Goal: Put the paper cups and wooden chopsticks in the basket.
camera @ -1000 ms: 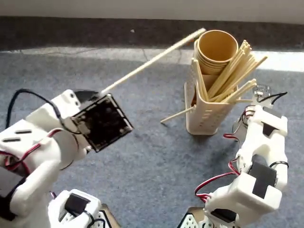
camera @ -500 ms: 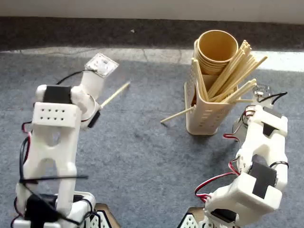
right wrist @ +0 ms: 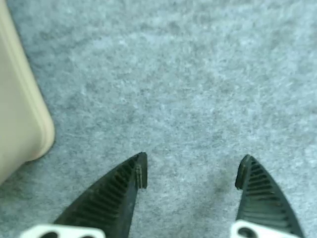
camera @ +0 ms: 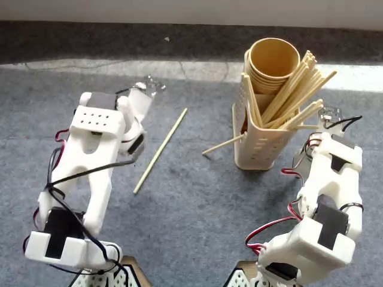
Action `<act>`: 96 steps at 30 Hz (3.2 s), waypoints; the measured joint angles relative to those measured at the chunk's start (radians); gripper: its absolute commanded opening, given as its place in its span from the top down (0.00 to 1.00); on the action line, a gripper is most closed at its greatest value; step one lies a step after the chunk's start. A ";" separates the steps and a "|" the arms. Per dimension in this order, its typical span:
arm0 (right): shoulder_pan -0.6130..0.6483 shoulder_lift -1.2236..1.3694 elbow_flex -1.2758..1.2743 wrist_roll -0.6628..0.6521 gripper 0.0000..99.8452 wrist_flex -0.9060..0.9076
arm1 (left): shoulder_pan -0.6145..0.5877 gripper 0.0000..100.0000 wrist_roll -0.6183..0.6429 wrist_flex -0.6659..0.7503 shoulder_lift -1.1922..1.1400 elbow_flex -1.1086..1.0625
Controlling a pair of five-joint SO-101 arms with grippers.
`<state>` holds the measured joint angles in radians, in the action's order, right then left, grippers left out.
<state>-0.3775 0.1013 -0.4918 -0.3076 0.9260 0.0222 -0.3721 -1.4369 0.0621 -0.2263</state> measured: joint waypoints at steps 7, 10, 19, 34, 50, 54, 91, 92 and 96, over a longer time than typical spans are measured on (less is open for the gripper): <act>0.008 0.000 0.000 0.049 0.71 0.000 | 0.141 0.86 0.018 0.207 -0.169 0.155; 0.031 0.000 0.000 0.058 0.71 0.000 | 0.183 0.86 0.072 0.224 -0.316 0.255; 0.031 0.000 0.000 0.060 0.71 0.000 | 0.327 0.86 0.081 0.175 -0.485 0.534; 0.032 0.000 0.000 0.060 0.71 0.000 | 0.157 0.86 0.083 0.247 -0.649 0.542; 0.037 0.000 0.000 0.060 0.71 0.000 | 0.152 0.86 0.077 0.198 -0.792 0.641; 0.037 0.000 0.000 0.060 0.71 0.000 | 0.143 0.80 0.133 0.104 -0.801 0.775; 0.037 -0.002 0.005 0.063 0.71 0.071 | 0.160 0.99 0.224 -0.293 -1.076 1.795; 0.037 -0.014 0.018 0.063 0.71 0.097 | 0.169 0.99 0.227 -0.269 -1.045 1.814; 0.044 -0.176 0.114 0.069 0.71 0.242 | 0.238 0.99 0.227 -0.167 -0.850 1.806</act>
<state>-0.3330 -0.0752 -0.3782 -0.2386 1.1684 0.2601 -0.1450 -1.6042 -0.7879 1.5796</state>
